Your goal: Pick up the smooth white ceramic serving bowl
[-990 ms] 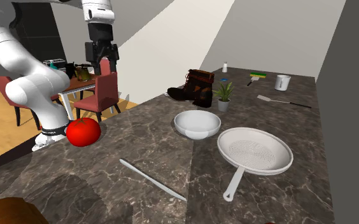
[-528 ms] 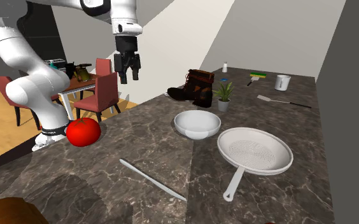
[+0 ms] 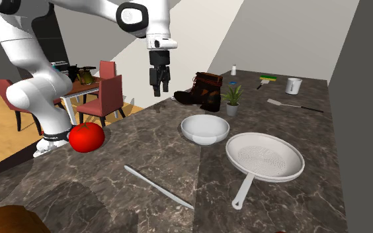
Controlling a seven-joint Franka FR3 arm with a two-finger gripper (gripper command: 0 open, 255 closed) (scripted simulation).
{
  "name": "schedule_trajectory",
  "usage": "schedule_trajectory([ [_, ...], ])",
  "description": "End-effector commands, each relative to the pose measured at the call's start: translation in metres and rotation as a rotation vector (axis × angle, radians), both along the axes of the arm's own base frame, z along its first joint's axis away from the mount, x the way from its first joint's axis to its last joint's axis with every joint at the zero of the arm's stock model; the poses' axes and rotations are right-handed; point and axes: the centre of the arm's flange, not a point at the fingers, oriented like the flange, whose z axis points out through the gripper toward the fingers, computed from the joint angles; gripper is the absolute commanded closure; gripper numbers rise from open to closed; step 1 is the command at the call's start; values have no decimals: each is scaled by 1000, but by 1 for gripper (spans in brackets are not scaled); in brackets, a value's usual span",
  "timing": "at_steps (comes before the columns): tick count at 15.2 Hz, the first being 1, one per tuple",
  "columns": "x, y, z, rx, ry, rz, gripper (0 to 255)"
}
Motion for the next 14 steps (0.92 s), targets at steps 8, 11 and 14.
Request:
schedule_trajectory([
  [8,96,50,-46,-9,-21,-6,0],
  [11,128,66,-61,-12,-27,-8,0],
  [14,160,83,-76,-16,-34,-10,0],
])
